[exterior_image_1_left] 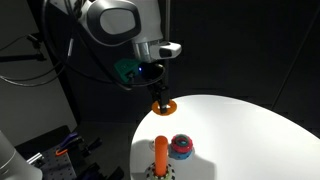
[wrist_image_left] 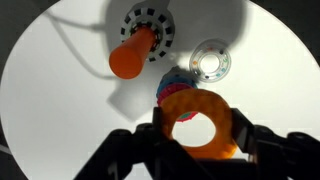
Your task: Put the orange ring on the stake
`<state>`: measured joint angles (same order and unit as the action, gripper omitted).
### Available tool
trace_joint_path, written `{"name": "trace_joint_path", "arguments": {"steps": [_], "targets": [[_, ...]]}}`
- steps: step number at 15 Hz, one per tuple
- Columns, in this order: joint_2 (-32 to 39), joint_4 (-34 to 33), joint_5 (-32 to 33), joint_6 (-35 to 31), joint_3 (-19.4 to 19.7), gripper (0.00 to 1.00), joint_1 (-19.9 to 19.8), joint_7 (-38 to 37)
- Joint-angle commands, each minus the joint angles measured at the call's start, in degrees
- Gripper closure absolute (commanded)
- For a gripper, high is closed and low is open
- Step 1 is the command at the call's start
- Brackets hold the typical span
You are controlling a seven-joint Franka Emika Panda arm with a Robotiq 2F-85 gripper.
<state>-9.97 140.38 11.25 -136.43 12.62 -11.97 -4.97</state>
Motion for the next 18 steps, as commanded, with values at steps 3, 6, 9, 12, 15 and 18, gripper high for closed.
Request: {"name": "trace_joint_path", "arguments": {"steps": [3, 6, 9, 12, 15, 18], "targets": [[-3.2, 1.8, 0.6, 1.9, 0.8, 0.58, -3.2, 1.6], [-2.4, 1.7, 0.3, 2.3, 1.5, 0.58, -4.3, 1.8], [-1.6, 1.9, 0.2, 2.5, 2.0, 0.58, -4.8, 1.9], [-0.9, 2.2, 0.5, 2.5, 2.3, 0.58, -5.1, 1.6], [-0.3, 2.2, 1.1, 2.7, 2.4, 0.58, -5.4, 1.3], [0.2, 2.3, 1.6, 2.6, 2.6, 0.58, -5.6, 1.1]]}}
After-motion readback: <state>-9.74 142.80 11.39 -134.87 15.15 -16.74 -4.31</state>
